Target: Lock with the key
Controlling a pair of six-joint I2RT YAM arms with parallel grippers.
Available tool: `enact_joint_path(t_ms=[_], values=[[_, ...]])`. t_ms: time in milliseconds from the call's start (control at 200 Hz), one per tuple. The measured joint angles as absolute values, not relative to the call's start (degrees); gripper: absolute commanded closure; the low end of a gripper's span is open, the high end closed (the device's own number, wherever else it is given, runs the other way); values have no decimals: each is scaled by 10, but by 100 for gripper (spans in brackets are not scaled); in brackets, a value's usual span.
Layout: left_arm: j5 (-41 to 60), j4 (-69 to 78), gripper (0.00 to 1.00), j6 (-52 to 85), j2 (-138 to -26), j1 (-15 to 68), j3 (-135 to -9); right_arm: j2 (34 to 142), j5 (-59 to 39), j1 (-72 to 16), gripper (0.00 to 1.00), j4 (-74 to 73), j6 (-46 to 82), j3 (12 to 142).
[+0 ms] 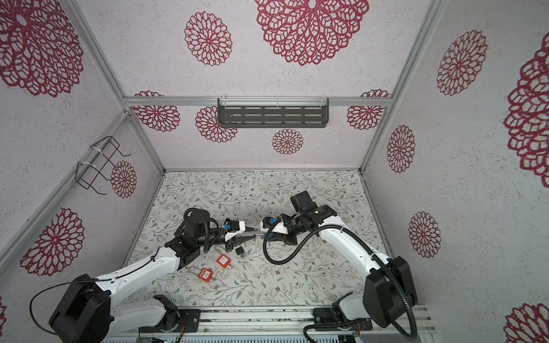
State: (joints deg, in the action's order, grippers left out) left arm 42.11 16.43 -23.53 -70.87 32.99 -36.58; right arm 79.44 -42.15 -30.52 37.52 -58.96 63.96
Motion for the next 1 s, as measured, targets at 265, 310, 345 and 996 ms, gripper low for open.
enact_joint_path(t_ms=[265,310,345,996], values=[[433,154,83,-239,-719,330,-366,794,-419,-305,90,375,-590,640],[434,152,83,-240,-721,330,-367,794,-418,-305,90,375,-590,640],[435,151,84,-240,-721,330,-368,794,-418,-305,90,375,-590,640],[446,112,100,-237,-748,331,-406,793,-402,-302,100,354,-590,638]])
